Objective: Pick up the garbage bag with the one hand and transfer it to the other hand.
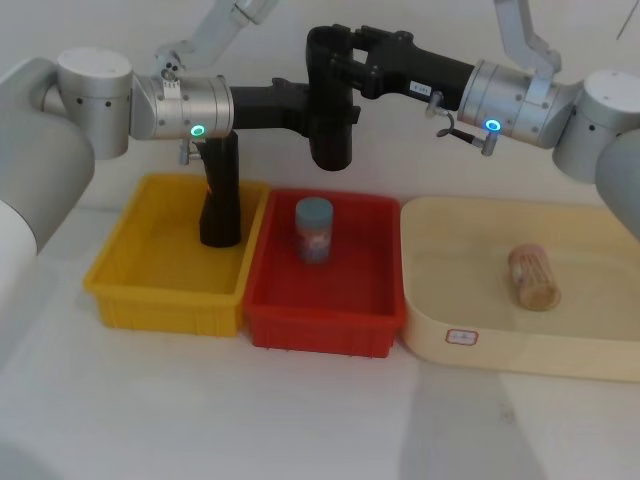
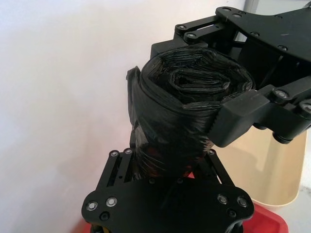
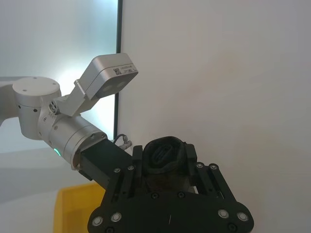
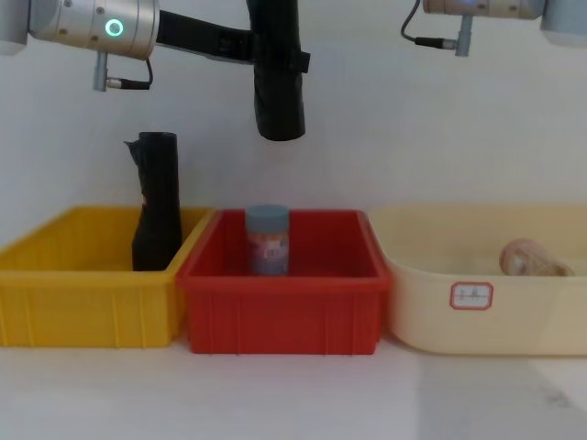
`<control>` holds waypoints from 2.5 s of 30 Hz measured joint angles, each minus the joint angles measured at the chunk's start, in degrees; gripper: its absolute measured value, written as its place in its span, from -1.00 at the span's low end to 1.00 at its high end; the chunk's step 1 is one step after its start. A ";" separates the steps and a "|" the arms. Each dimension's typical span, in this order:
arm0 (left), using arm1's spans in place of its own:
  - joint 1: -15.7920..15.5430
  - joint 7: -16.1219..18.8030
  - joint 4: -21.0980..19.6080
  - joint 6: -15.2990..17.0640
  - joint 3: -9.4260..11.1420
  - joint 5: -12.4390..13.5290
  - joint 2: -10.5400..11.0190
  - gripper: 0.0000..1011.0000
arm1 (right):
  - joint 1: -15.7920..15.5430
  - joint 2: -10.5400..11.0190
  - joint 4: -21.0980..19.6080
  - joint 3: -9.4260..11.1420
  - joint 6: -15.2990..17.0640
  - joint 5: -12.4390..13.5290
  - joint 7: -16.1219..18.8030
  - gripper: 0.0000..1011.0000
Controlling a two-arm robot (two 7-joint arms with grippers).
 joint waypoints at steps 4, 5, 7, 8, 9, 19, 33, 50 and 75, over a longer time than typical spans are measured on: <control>0.00 0.00 0.00 0.00 0.00 0.00 0.00 -0.07 | 0.00 0.00 0.00 0.00 0.00 0.00 0.00 -0.02; 0.00 0.00 0.00 0.00 0.00 0.00 0.00 -0.07 | 0.00 0.00 0.00 0.00 0.00 0.00 0.00 -0.02; 0.00 0.00 0.00 0.00 0.00 0.00 0.00 -0.07 | 0.00 0.00 0.00 0.00 0.00 0.00 0.00 -0.02; 0.00 0.00 0.00 0.00 0.00 0.00 0.00 -0.07 | 0.00 0.00 0.00 0.00 0.00 0.00 0.00 -0.02; 0.00 0.00 0.00 0.00 0.00 0.00 0.00 -0.07 | 0.00 0.00 0.00 0.00 0.00 0.00 0.00 -0.02; 0.00 0.00 0.00 0.00 0.00 0.00 0.00 -0.07 | 0.00 0.00 0.00 0.00 0.00 0.00 0.00 -0.02; 0.00 0.00 0.00 0.00 0.00 0.00 0.00 -0.07 | 0.00 0.00 0.00 0.00 0.00 0.00 0.00 -0.02; 0.00 0.00 0.00 0.00 0.00 0.00 0.00 -0.07 | 0.00 0.00 0.00 0.00 0.00 0.00 0.00 -0.02; 1.06 -1.05 -2.50 -2.85 0.29 0.76 0.28 -0.07 | -4.16 5.40 -12.74 -2.88 3.45 1.78 -5.90 -0.02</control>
